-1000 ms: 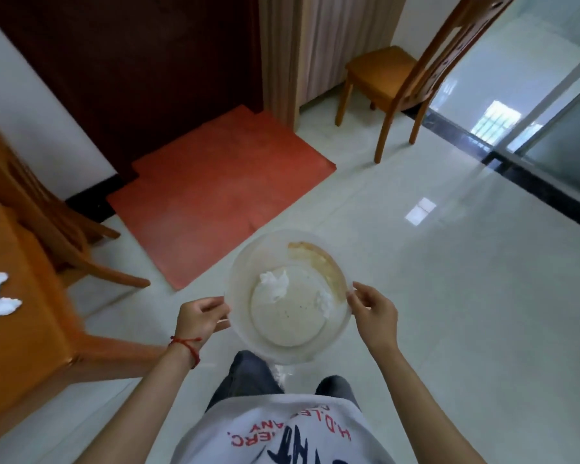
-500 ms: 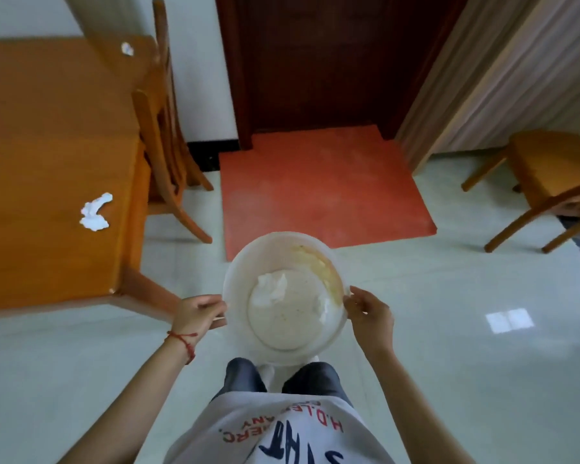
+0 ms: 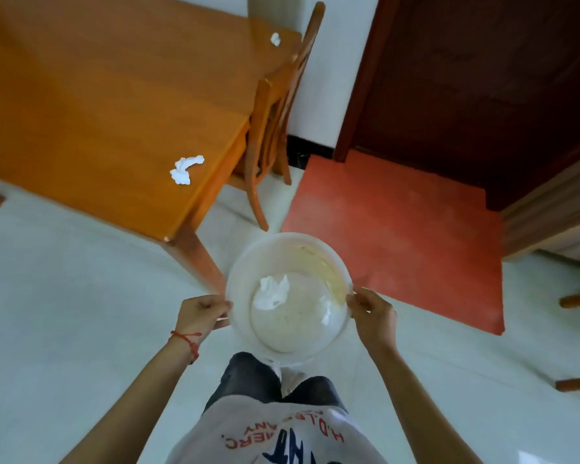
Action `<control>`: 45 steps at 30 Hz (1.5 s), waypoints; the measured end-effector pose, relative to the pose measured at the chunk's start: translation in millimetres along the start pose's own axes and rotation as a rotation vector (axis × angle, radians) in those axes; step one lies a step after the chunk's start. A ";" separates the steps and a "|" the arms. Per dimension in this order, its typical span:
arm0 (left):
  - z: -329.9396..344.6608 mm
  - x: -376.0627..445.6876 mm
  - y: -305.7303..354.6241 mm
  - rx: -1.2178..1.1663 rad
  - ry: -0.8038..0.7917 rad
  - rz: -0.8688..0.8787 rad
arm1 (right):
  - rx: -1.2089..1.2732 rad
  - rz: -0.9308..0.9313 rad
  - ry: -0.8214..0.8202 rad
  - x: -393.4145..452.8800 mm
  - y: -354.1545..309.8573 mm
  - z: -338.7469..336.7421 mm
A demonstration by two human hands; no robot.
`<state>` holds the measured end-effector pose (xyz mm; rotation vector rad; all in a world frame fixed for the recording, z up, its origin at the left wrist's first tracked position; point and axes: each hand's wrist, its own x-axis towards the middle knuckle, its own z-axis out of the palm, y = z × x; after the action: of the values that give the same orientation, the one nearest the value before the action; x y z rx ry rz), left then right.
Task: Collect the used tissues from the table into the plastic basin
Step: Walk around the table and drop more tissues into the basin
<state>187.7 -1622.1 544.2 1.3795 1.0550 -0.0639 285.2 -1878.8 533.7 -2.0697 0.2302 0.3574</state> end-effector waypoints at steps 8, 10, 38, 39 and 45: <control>-1.1 48.6 24.0 -0.064 0.064 -0.055 | -0.096 -0.092 -0.103 66.5 -38.6 28.6; 0.7 63.5 33.2 -0.088 0.074 -0.065 | -0.103 -0.092 -0.116 85.0 -49.6 35.7; 71.3 128.5 71.6 -0.393 0.518 -0.264 | -0.403 -0.246 -0.658 290.8 -156.0 112.1; 75.0 128.1 71.2 -0.401 0.536 -0.268 | -0.399 -0.261 -0.682 295.0 -159.4 115.0; 87.8 124.4 68.1 -0.490 0.630 -0.299 | -0.411 -0.330 -0.811 313.1 -169.5 132.5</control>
<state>348.7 -1609.8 502.6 0.7928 1.6649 0.4110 610.1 -1684.8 500.7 -2.1205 -0.7125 1.0573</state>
